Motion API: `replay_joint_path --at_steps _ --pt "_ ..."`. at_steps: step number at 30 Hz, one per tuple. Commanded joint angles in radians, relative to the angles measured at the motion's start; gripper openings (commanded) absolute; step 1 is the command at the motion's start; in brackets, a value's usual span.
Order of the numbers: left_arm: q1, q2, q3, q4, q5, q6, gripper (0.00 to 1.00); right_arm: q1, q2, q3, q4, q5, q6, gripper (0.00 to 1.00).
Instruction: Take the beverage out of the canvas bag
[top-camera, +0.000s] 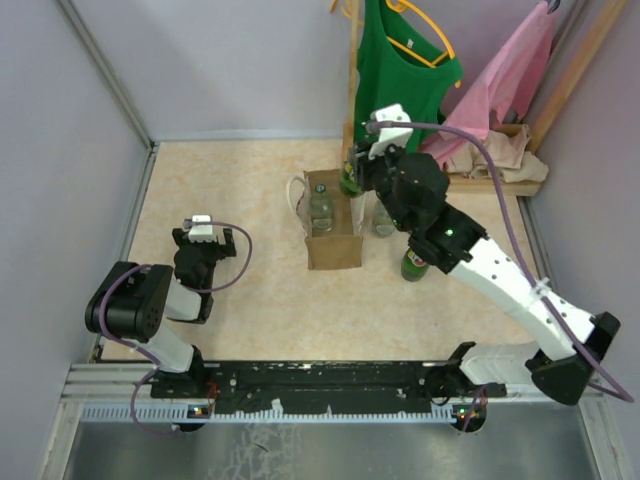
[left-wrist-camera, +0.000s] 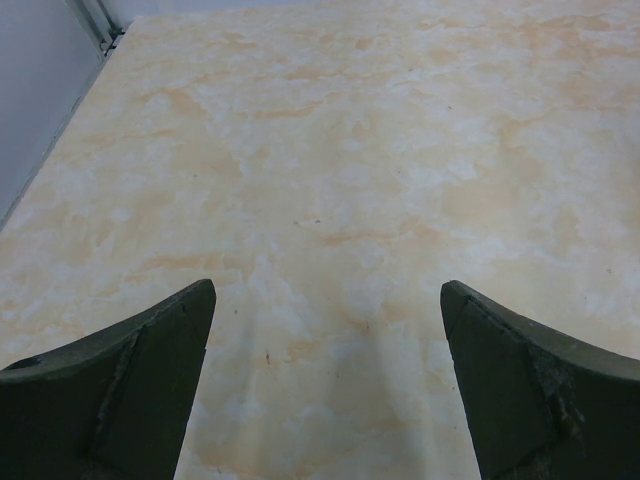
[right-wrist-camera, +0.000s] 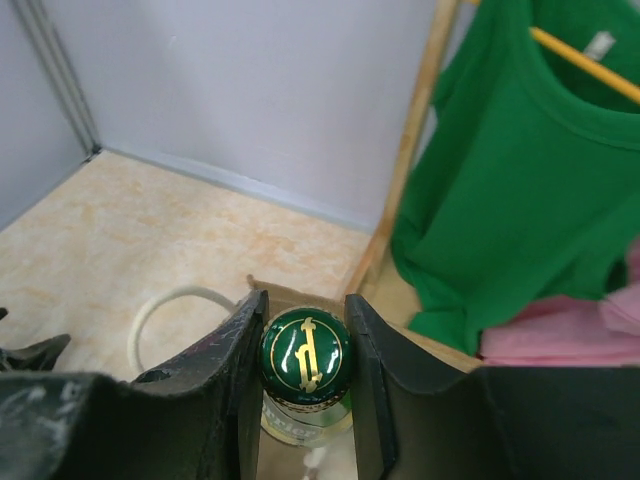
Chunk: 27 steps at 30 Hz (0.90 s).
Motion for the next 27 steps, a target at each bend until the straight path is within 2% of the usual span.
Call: replay_joint_path --at_steps 1,11,19,27 --pt "0.004 0.0 0.012 0.013 0.009 -0.009 1.0 0.009 -0.194 0.04 0.067 0.155 -0.001 0.0" --pt "0.005 0.0 0.012 0.013 0.01 -0.008 1.0 0.012 -0.32 -0.067 -0.056 0.31 0.018 0.0" --pt "0.005 0.0 0.012 0.013 0.01 -0.008 1.0 0.012 -0.255 -0.13 -0.122 0.308 0.059 0.0" --pt "0.005 0.0 0.012 0.013 0.01 -0.009 1.0 0.01 -0.207 -0.18 -0.088 0.29 0.085 0.0"
